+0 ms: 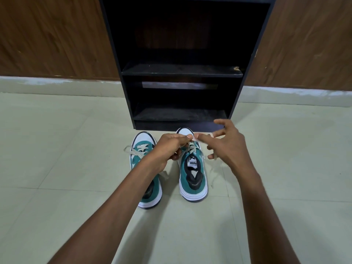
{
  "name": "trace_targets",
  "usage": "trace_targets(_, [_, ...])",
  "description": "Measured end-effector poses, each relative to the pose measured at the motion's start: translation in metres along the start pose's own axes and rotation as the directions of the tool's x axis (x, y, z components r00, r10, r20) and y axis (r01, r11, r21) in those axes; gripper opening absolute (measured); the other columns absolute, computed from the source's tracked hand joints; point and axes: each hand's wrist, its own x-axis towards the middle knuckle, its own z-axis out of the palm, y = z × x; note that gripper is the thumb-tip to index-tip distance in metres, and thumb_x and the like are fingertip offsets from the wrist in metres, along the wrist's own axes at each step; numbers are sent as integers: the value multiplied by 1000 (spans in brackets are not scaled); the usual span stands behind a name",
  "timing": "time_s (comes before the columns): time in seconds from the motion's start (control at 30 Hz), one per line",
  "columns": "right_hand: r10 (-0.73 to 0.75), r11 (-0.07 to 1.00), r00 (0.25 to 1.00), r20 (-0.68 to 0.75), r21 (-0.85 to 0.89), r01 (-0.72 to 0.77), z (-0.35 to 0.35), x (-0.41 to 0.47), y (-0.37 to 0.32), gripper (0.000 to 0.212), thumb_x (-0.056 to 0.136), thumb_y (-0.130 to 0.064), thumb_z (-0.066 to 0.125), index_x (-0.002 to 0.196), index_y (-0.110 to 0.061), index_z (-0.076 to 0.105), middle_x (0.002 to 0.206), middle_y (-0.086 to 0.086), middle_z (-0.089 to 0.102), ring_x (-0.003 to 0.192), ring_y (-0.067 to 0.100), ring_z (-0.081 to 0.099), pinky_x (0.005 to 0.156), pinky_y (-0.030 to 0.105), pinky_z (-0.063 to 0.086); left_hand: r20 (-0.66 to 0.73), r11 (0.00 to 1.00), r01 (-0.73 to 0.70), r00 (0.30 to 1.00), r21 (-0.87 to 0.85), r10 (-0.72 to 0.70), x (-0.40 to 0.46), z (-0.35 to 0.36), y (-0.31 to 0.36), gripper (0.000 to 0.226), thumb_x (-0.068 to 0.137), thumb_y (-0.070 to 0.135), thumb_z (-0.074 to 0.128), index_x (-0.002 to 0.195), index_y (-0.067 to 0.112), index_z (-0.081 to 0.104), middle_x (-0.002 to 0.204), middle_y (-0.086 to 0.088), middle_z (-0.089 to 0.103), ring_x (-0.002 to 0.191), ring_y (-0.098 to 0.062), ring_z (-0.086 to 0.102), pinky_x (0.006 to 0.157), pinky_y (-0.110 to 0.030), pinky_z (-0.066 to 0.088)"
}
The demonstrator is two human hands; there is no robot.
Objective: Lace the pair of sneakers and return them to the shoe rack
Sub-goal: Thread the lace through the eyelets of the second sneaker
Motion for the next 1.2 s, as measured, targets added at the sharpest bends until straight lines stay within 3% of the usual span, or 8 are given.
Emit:
trace_targets(0.1, [-19, 995, 997, 77, -97, 26, 7, 3, 13, 59, 73, -39, 88, 126, -25, 66, 112, 1, 66, 82, 24, 73, 44, 22, 52, 44, 997, -49, 998, 55, 47, -4, -1, 2, 26, 91, 32, 72, 96, 8, 77, 81, -8, 53, 46, -8, 34, 45, -19, 27])
trace_targets(0.3, [-181, 918, 983, 28, -355, 179, 14, 8, 24, 18, 77, -39, 85, 92, -29, 83, 106, -2, 63, 92, 12, 59, 81, 33, 52, 65, 993, -60, 996, 104, 53, -7, 0, 2, 28, 90, 29, 74, 100, 3, 78, 73, 1, 61, 39, 1, 43, 44, -12, 32])
trace_targets(0.43, [-148, 849, 989, 20, -510, 138, 10, 9, 27, 12, 85, -36, 80, 86, -24, 77, 109, -6, 49, 88, 12, 53, 79, 30, 49, 40, 972, -126, 992, 196, 121, -4, -7, -1, 18, 78, 28, 84, 90, 15, 83, 78, 4, 78, 68, 0, 65, 62, -17, 49])
trace_targets(0.6, [-1, 808, 998, -60, -588, -35, 10, 6, 42, 25, 82, -35, 69, 80, -10, 67, 105, 8, 62, 87, 31, 63, 79, 35, 52, -118, 667, -161, 928, 728, 354, 5, -26, -6, 16, 80, 28, 84, 88, 15, 83, 71, 11, 61, 76, -11, 62, 64, -21, 41])
trace_targets(0.73, [114, 745, 993, -41, -658, -113, 19, 3, 47, 40, 82, -48, 66, 88, -8, 66, 95, 8, 67, 80, 30, 57, 72, 31, 46, -120, 373, -103, 841, 922, 528, 0, -23, -14, 22, 90, 35, 73, 100, 16, 77, 93, -8, 72, 101, -25, 57, 71, -33, 42])
trace_targets(0.83, [142, 750, 990, -15, -651, -117, 24, 2, 50, 38, 85, -47, 65, 90, -10, 61, 92, 7, 63, 81, 29, 55, 71, 30, 43, -72, 240, -63, 855, 969, 514, -5, -15, -18, 29, 97, 36, 59, 111, 10, 64, 97, -15, 72, 100, -33, 61, 74, -39, 48])
trace_targets(1.07, [95, 911, 989, 113, -411, -40, 26, 5, 62, 18, 82, -29, 73, 100, -23, 73, 90, 2, 78, 92, 22, 71, 85, 28, 54, 16, 477, -143, 965, 867, 260, -3, -10, -26, 52, 94, 26, 59, 143, 20, 41, 125, -11, 70, 111, -35, 66, 92, -46, 54])
trace_targets(1.2, [13, 901, 995, 99, -432, 32, 25, 3, 69, 20, 86, -26, 69, 100, -18, 81, 95, 5, 80, 87, 22, 71, 81, 26, 53, -8, 526, -153, 957, 836, 291, -6, -5, -27, 27, 96, 13, 58, 120, 13, 69, 111, -15, 74, 93, -33, 70, 83, -44, 59])
